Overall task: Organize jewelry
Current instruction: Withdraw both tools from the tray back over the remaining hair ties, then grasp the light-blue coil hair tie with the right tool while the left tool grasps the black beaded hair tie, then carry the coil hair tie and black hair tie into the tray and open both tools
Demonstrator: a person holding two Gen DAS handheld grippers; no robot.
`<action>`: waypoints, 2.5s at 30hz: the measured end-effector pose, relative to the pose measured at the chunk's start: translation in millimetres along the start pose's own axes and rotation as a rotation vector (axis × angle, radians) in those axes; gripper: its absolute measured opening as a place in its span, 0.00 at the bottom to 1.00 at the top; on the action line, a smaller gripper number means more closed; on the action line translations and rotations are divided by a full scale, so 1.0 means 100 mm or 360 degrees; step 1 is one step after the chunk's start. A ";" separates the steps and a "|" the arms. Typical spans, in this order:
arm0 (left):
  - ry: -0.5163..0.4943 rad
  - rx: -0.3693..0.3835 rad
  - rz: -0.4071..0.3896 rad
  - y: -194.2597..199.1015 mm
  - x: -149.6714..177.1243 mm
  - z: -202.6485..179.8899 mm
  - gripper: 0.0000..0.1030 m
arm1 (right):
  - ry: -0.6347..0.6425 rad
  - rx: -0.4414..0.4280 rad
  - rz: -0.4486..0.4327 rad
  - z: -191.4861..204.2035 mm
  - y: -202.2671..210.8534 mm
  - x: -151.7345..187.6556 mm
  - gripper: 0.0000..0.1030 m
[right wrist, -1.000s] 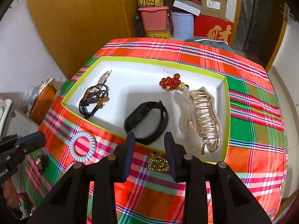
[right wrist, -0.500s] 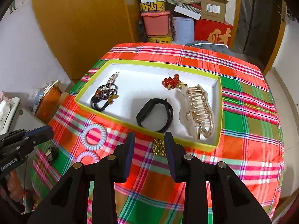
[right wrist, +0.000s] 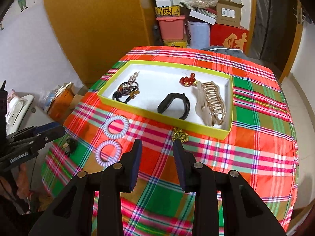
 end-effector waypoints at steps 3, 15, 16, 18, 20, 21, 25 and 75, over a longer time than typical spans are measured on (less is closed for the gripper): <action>0.0016 -0.0041 0.0006 0.00 0.06 0.10 0.37 | 0.0011 -0.0018 0.0004 0.05 0.00 0.04 0.32; 0.0056 -0.0064 0.0062 -0.05 0.30 0.31 0.37 | 0.0028 -0.0082 0.0055 0.16 -0.12 0.14 0.32; 0.0053 -0.0064 0.0068 -0.06 0.31 0.31 0.37 | 0.0026 -0.0084 0.0060 0.17 -0.13 0.14 0.32; 0.0045 -0.0062 0.0085 -0.10 0.33 0.29 0.37 | 0.0021 -0.0082 0.0069 0.16 -0.15 0.15 0.32; 0.0040 -0.0054 0.0101 -0.14 0.35 0.27 0.37 | 0.0011 -0.0078 0.0079 0.14 -0.17 0.16 0.32; 0.0036 -0.0053 0.0109 -0.16 0.35 0.26 0.37 | 0.0006 -0.0076 0.0082 0.13 -0.18 0.16 0.32; 0.0033 -0.0055 0.0134 -0.26 0.37 0.24 0.37 | -0.0011 -0.0071 0.0089 0.10 -0.19 0.17 0.32; 0.0042 -0.0011 0.0005 -0.22 0.21 0.32 0.17 | 0.0178 -0.0013 0.0178 0.50 -0.82 -0.22 0.09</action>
Point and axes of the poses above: each gripper's, at about its wrist camera, not at the fingertips, and y roughly against the way its jaws point, z to its left, x to its underside, the point moved 4 cm from there along -y, roughly the way its jaws point, and after that the axes turned 7 degrees about y, right-handed, at the moved point
